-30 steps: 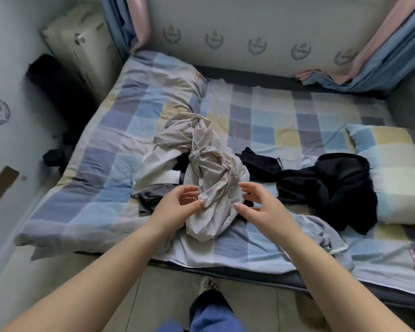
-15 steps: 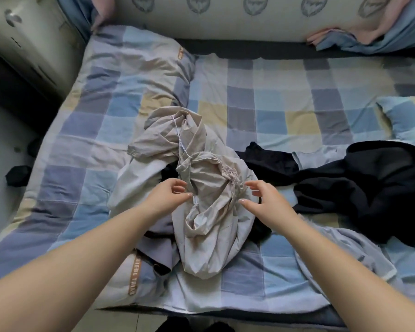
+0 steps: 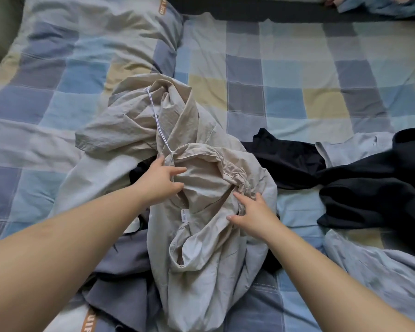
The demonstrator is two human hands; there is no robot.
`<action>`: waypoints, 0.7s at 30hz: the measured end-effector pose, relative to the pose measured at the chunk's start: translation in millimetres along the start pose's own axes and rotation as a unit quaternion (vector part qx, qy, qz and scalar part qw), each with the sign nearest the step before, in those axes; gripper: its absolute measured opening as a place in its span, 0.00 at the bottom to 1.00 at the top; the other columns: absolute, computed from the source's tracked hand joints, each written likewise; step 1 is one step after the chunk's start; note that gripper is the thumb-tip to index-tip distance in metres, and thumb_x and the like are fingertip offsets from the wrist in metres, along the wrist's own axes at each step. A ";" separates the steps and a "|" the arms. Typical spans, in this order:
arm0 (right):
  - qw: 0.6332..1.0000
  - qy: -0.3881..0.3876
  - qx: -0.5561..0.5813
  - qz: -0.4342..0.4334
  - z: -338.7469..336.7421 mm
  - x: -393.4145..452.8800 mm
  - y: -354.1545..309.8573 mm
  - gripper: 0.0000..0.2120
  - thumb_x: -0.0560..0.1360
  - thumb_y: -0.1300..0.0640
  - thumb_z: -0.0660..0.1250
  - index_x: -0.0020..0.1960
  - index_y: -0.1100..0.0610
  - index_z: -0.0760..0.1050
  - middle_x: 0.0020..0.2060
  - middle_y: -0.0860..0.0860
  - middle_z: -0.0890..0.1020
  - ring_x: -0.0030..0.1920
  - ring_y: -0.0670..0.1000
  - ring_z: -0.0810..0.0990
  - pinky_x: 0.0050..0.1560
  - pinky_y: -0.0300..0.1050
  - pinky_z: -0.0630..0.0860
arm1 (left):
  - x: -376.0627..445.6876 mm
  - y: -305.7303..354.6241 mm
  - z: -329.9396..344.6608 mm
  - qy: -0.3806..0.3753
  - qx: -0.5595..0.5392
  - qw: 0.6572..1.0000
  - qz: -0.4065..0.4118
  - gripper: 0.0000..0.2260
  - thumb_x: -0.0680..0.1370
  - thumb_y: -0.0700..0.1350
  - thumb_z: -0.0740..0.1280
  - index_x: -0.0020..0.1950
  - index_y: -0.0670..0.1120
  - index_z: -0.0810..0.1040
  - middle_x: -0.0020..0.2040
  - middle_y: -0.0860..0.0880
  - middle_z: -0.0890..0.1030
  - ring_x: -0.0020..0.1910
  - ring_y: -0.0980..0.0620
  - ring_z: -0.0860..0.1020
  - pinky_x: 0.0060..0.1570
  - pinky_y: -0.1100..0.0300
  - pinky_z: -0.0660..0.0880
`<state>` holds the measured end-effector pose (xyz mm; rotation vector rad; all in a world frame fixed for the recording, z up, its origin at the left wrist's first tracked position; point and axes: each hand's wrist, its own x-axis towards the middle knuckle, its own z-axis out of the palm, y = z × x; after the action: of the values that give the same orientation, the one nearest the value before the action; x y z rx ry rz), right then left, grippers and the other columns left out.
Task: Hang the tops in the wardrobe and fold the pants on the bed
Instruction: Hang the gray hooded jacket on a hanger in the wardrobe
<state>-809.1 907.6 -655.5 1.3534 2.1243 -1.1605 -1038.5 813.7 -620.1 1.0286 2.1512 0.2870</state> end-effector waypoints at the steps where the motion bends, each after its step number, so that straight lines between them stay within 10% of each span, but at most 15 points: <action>1: 1.000 -0.008 -0.002 0.010 3.3 6.6 0.4 0.36 0.72 0.43 0.68 0.75 0.40 0.55 0.77 0.58 0.47 0.76 0.57 0.52 0.70 0.49 0.60 | 4.5 -3.1 2.7 -0.005 0.004 1.000 0.000 0.23 0.76 0.49 0.68 0.70 0.57 0.70 0.78 0.44 0.51 0.77 0.51 0.51 0.70 0.61 0.55; 7: 0.995 0.082 0.059 -0.005 13.1 12.8 -10.8 0.32 0.75 0.49 0.67 0.74 0.59 0.60 0.71 0.56 0.65 0.71 0.55 0.65 0.67 0.44 0.62 | 2.3 -9.5 6.0 0.064 0.019 0.998 -0.003 0.20 0.73 0.49 0.71 0.64 0.46 0.77 0.62 0.47 0.78 0.62 0.50 0.74 0.54 0.62 0.67; 16: 0.943 0.198 0.241 -0.114 -50.4 -59.5 -73.8 0.29 0.73 0.56 0.71 0.72 0.55 0.66 0.60 0.46 0.69 0.64 0.42 0.67 0.58 0.24 0.57 | -45.0 63.0 -46.2 0.093 -0.148 0.984 0.045 0.17 0.70 0.45 0.74 0.58 0.49 0.79 0.48 0.56 0.78 0.43 0.58 0.77 0.38 0.73 0.70; 21: 0.930 0.225 0.246 -0.156 -113.8 -123.4 -102.4 0.29 0.73 0.57 0.71 0.72 0.54 0.66 0.58 0.44 0.68 0.60 0.39 0.67 0.51 0.17 0.58 | -95.1 121.5 -107.2 0.116 -0.206 0.966 0.106 0.19 0.71 0.36 0.68 0.60 0.49 0.79 0.53 0.55 0.80 0.52 0.58 0.77 0.54 0.65 0.73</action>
<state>-826.6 906.9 -459.7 1.6624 2.5495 -1.7415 -1001.7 833.3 -437.0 1.0155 2.0553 0.9566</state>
